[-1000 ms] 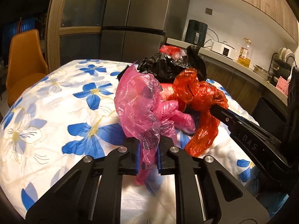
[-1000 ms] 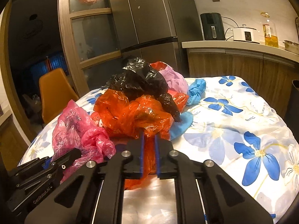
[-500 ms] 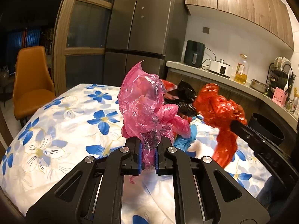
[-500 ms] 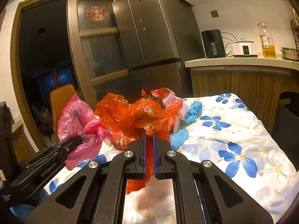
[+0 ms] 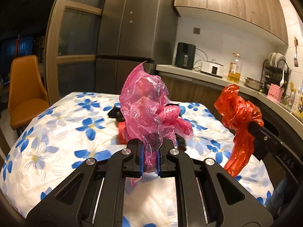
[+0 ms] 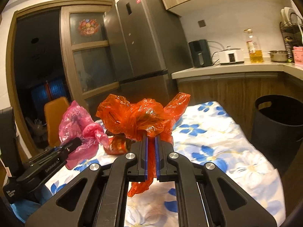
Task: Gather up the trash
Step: 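Carry both bags over the black bin and open both tools to drop them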
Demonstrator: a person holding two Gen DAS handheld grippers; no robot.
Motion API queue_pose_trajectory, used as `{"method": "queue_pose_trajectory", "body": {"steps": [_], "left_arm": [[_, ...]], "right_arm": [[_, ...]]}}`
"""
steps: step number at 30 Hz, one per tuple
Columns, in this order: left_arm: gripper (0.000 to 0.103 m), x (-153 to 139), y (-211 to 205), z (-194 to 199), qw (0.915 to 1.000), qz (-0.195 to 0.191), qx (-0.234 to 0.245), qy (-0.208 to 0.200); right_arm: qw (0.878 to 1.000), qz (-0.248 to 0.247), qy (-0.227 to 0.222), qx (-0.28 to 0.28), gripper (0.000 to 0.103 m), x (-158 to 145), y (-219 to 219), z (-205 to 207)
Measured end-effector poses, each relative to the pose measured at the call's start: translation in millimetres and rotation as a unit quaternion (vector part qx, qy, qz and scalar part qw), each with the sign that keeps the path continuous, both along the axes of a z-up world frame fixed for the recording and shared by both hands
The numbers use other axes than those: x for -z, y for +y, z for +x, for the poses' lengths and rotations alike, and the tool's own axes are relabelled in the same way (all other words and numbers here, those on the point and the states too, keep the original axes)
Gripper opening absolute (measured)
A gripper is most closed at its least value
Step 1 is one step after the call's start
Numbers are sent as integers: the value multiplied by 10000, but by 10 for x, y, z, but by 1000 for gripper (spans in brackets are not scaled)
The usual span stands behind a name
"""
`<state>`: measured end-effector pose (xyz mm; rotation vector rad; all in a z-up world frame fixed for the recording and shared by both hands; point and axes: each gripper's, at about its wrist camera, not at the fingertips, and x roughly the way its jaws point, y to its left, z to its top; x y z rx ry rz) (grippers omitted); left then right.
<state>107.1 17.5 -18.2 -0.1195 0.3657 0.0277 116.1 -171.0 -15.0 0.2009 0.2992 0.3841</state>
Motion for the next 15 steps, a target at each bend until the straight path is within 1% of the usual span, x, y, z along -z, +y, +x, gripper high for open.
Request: {"method": "queue_pose_trajectory", "body": {"steps": [3, 7, 11, 15], "left_arm": [[9, -47, -159, 66, 9999, 79, 150, -5], [9, -167, -484, 242, 9988, 203, 443, -41], [9, -304, -830, 387, 9966, 289, 747, -202], [9, -436, -1208, 531, 9928, 341, 1084, -375]], "right_arm": [[9997, 18, -114, 215, 7, -74, -145, -33], [9978, 35, -276, 597, 7, -185, -393, -50], [9938, 28, -466, 1011, 7, -311, -672, -63], [9870, 44, -631, 1478, 7, -424, -993, -51]]}}
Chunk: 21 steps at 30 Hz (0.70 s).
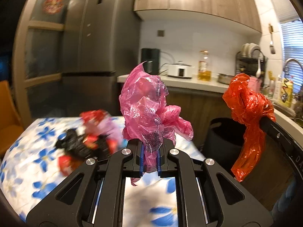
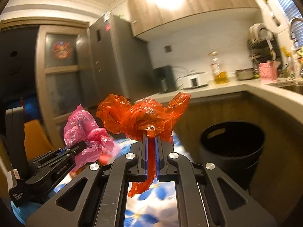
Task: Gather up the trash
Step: 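Carry both bags over the black bin and open both tools to drop them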
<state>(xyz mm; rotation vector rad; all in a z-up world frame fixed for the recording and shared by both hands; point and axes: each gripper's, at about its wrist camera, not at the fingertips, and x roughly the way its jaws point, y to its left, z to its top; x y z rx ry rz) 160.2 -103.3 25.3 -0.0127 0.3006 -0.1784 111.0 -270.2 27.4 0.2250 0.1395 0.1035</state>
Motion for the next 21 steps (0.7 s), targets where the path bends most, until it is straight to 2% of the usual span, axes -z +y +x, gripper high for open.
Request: {"method": "queue_pose_trajectory", "body": {"steps": [11, 21], "left_arm": [[9, -156, -1030, 333, 9961, 110, 845, -234], [9, -89, -1622, 598, 9915, 155, 1274, -212]], "right_arm": [[9943, 147, -143, 1047, 7, -35, -792, 49], [9888, 253, -169, 1459, 7, 6, -1203, 180]]}}
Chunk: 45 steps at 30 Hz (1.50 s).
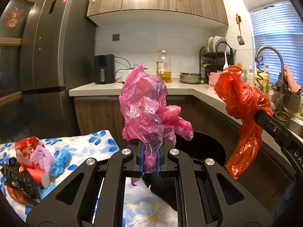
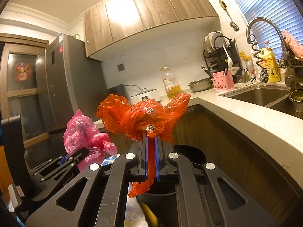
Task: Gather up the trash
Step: 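Carry both bags over the black bin and open both tools to drop them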
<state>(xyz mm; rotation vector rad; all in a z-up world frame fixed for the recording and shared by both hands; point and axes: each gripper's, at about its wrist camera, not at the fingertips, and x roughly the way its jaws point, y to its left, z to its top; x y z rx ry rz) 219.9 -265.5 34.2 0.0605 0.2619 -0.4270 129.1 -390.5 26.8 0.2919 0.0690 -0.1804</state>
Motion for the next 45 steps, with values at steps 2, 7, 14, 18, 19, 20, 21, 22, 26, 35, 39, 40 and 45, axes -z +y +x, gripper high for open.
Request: {"method": "queue_pose_trajectory", "body": {"steps": [2, 7, 14, 18, 19, 20, 21, 22, 26, 35, 39, 40, 45], "left_arm": [[9, 21, -36, 53, 10000, -26, 35, 46], [9, 60, -152, 226, 9997, -121, 111, 187], [9, 159, -329, 461, 9993, -122, 179, 306], [9, 254, -418, 584, 9987, -113, 268, 410], [9, 275, -433, 602, 9986, -106, 295, 428], [9, 297, -447, 621, 9985, -95, 307, 441], [9, 316, -462, 643, 9985, -83, 302, 450], [9, 342, -481, 671, 9983, -72, 323, 470], [9, 395, -518, 750, 9979, -74, 364, 537], [10, 513, -578, 856, 9960, -89, 556, 692], [17, 574, -599, 892, 9948, -15, 652, 777], [22, 583, -601, 893, 9949, 3, 655, 772], [46, 615, -541, 886, 9950, -53, 615, 783]], "right_arm": [[10000, -27, 26, 28, 7, -3, -21, 77], [9999, -37, 113, 44, 7, 36, -82, 236], [9996, -38, 272, 30, 7, 125, -124, 437], [9994, -32, 336, 22, 7, 169, -154, 545], [9994, -27, 347, 25, 7, 178, -165, 567], [9993, -20, 362, 24, 7, 185, -175, 590], [9993, -7, 375, 9, 7, 201, -186, 616], [9993, -4, 386, 11, 7, 206, -193, 634], [9990, 22, 447, 4, 8, 238, -225, 708], [9984, 128, 545, -49, 19, 335, -293, 814], [9984, 183, 533, 30, 32, 350, -328, 791], [9983, 201, 537, 39, 35, 356, -338, 788], [9980, 254, 576, 84, 39, 381, -373, 759]]}}
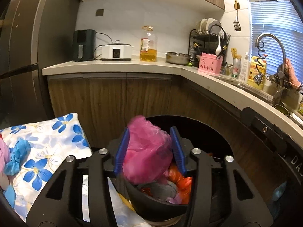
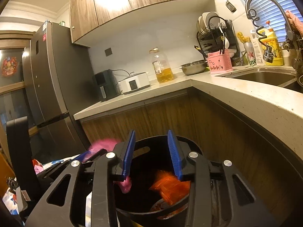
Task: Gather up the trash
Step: 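Carry both bags over the black bin and open both tools to drop them, then move both tools back toward the remaining trash on the table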
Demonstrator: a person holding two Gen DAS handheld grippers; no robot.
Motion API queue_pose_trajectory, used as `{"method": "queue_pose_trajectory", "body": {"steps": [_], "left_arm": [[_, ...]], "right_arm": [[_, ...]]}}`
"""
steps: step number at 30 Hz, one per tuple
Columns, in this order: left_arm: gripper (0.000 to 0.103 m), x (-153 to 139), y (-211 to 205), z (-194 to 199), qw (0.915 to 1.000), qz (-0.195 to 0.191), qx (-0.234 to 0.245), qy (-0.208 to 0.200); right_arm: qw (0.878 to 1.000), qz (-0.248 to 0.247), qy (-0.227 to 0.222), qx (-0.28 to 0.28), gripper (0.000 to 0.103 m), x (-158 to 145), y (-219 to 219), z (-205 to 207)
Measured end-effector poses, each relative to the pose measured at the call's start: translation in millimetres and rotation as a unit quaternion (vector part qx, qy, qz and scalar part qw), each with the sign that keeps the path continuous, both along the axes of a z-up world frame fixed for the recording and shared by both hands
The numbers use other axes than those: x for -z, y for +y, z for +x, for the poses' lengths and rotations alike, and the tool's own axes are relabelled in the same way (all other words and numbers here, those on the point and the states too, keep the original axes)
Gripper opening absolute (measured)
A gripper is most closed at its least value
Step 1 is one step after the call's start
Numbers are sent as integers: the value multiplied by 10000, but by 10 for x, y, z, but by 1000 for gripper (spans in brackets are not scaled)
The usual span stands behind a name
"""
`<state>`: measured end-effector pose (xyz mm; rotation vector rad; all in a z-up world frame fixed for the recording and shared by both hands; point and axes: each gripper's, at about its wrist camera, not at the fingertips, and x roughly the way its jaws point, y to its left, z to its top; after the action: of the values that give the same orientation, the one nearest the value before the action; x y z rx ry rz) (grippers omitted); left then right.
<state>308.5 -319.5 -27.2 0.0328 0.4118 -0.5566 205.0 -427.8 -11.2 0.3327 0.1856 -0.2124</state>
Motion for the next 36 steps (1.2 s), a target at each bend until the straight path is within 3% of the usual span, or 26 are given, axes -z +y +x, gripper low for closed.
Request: {"method": "queue_pose_trajectory", "body": {"steps": [11, 17, 36], "left_arm": [[74, 4, 283, -220, 9991, 42, -420, -66], [83, -51, 604, -454, 9965, 40, -815, -155], [87, -147, 1737, -1197, 9799, 31, -1987, -167]], "right_arm": [[9999, 16, 74, -133, 65, 16, 126, -138], [9995, -20, -25, -308, 75, -37, 297, -298], [9959, -418, 74, -797, 83, -83, 1110, -738]]}}
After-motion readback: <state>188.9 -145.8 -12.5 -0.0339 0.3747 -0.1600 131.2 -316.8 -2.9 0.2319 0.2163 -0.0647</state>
